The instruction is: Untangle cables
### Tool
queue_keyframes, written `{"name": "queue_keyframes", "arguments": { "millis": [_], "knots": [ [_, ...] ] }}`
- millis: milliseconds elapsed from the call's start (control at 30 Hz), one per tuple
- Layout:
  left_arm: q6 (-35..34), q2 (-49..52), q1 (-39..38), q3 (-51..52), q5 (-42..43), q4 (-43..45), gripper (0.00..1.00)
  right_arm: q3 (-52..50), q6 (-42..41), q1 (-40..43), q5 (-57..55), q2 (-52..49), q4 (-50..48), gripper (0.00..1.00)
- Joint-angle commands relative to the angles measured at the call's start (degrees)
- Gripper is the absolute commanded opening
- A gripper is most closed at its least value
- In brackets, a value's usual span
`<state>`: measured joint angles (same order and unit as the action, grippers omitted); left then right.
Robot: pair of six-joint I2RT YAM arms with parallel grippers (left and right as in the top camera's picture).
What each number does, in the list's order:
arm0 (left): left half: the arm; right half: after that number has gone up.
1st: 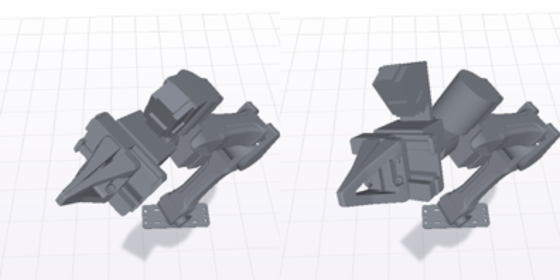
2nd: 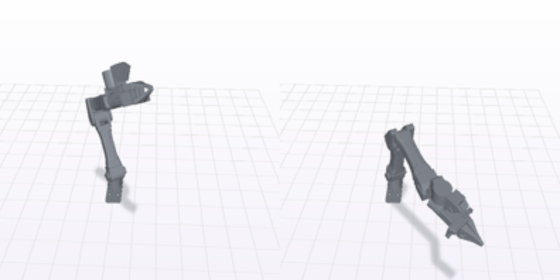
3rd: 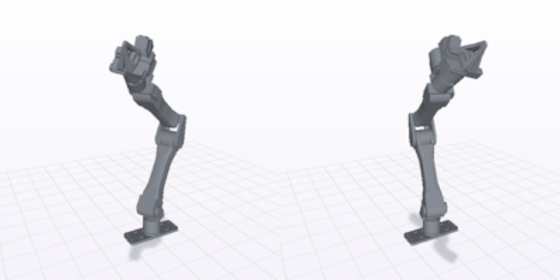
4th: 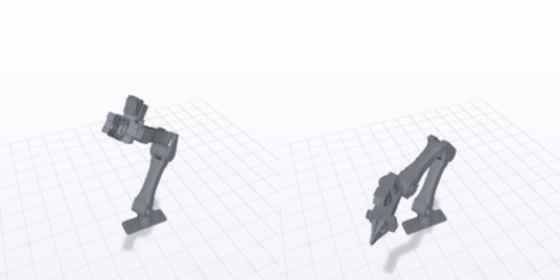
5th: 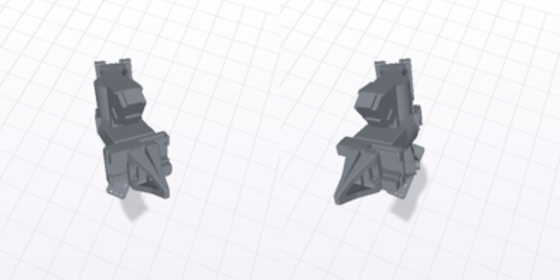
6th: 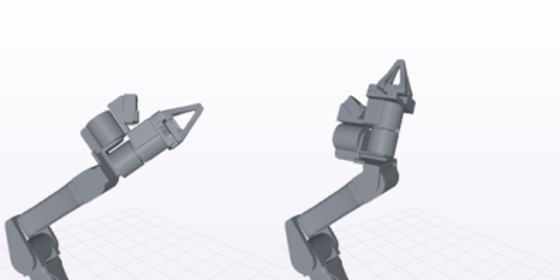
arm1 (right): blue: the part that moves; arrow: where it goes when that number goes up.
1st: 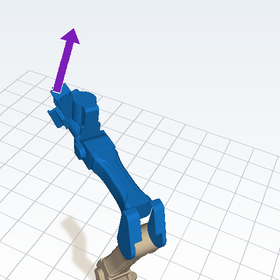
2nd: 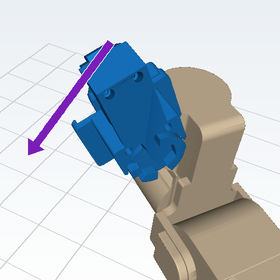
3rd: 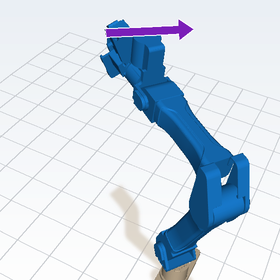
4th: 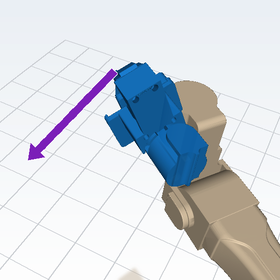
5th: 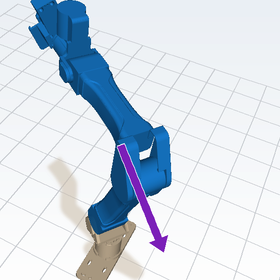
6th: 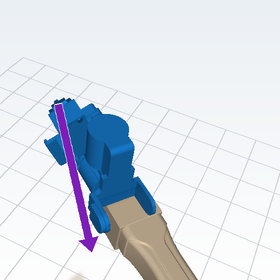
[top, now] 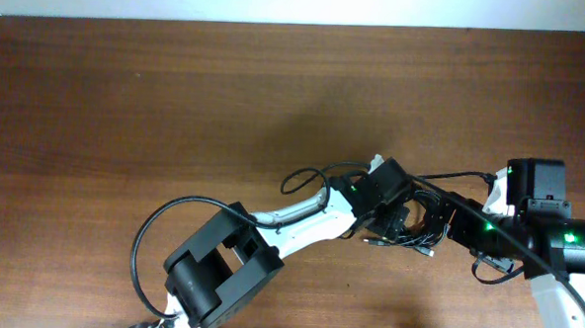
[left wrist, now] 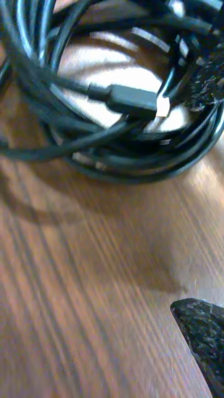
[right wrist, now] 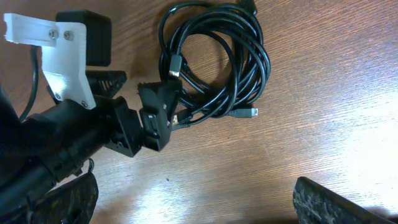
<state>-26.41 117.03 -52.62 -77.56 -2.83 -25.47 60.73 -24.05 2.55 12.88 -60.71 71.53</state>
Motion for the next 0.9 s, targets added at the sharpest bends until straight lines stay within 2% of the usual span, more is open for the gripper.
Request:
{"name": "queue_keyframes", "arguments": {
  "millis": [0,267,500,567,800,833,867],
  "knots": [
    [-3.89,2.54,0.26,-0.11,-6.51,-1.66,0.99,0.28,-0.46,0.11,0.37,0.17,-0.04,0.99],
    [-6.4,4.31,2.36,-0.31,-6.56,-5.49,0.99,0.28,-0.46,0.11,0.39,0.17,0.07,0.99],
    [-8.81,4.24,5.57,-4.44,-6.82,-17.57,0.99,0.31,-0.44,0.11,0.39,0.17,0.04,0.99],
    [-11.45,4.24,5.62,-5.44,-10.12,-20.48,0.99,0.28,-0.42,0.11,0.39,0.17,0.07,0.99],
    [-11.32,4.24,5.66,-5.44,-7.78,-17.94,0.99,0.28,-0.42,0.11,0.37,0.17,0.07,0.99],
    [-11.32,4.24,5.66,-5.44,-7.43,-17.9,0.96,0.28,-0.42,0.11,0.37,0.17,0.07,0.99],
    [-11.32,4.24,5.66,-5.44,-7.5,-17.9,0.73,0.28,-0.42,0.11,0.37,0.17,0.07,0.99]
  ]
}}
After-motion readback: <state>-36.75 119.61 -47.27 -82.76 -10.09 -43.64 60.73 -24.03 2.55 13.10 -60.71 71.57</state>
